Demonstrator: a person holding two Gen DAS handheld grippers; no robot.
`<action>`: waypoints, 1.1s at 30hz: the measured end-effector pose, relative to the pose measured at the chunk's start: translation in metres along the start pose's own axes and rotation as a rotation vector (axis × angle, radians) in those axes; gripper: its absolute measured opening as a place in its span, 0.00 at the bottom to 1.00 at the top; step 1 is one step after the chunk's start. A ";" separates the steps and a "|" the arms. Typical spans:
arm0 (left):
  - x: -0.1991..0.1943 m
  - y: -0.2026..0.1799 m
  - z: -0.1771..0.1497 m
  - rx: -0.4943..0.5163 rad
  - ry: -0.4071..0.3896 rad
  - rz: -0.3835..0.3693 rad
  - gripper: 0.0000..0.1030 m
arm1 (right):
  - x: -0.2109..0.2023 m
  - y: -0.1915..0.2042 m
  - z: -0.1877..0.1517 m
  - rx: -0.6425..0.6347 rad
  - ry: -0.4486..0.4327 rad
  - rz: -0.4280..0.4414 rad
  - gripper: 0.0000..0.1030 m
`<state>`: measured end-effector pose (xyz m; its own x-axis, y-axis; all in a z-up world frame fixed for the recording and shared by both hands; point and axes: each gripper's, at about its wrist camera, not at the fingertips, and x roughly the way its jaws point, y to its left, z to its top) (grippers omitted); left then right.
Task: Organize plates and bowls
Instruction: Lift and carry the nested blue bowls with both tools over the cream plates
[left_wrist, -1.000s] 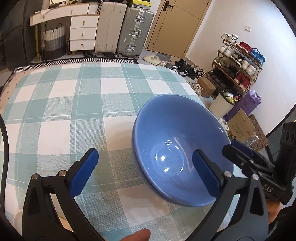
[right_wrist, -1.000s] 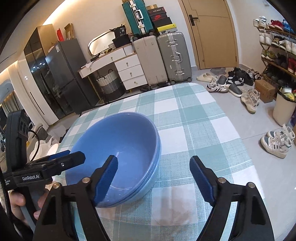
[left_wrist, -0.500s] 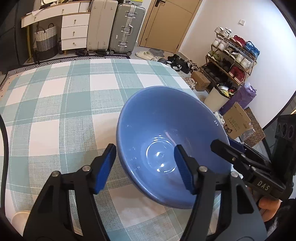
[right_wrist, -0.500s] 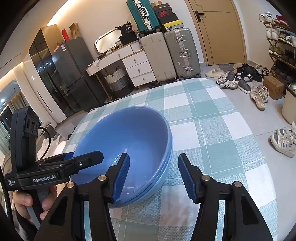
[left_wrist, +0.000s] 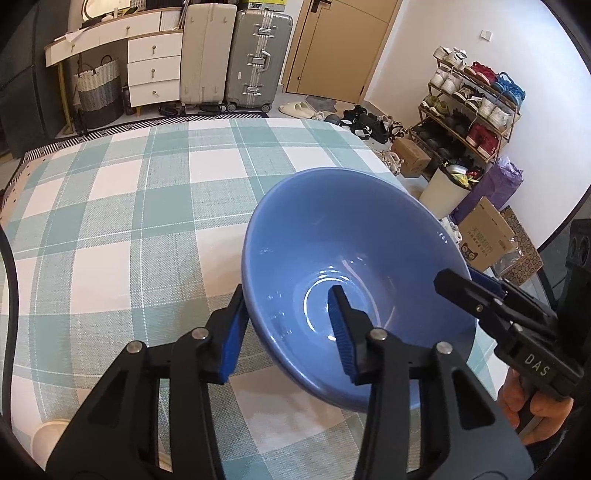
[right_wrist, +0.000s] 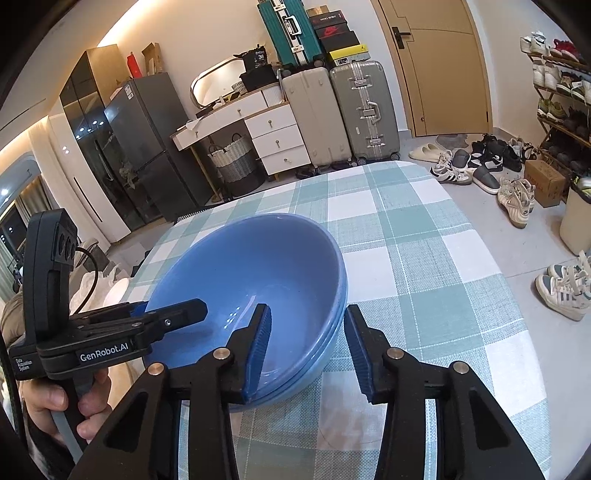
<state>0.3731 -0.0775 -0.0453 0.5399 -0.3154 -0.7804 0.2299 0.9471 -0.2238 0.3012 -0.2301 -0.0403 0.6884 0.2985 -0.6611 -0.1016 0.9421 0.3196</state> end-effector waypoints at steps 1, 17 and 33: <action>0.000 0.000 0.000 0.003 -0.002 0.003 0.38 | 0.000 0.000 0.000 -0.002 -0.001 -0.001 0.41; -0.010 -0.006 -0.007 0.034 -0.035 0.033 0.37 | -0.010 0.011 -0.004 -0.069 -0.036 -0.037 0.41; -0.058 -0.011 -0.015 0.027 -0.105 0.058 0.38 | -0.041 0.033 -0.006 -0.113 -0.091 -0.017 0.41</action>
<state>0.3276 -0.0686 -0.0066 0.6344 -0.2657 -0.7259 0.2170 0.9625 -0.1627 0.2658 -0.2104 -0.0066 0.7525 0.2717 -0.5999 -0.1655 0.9597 0.2271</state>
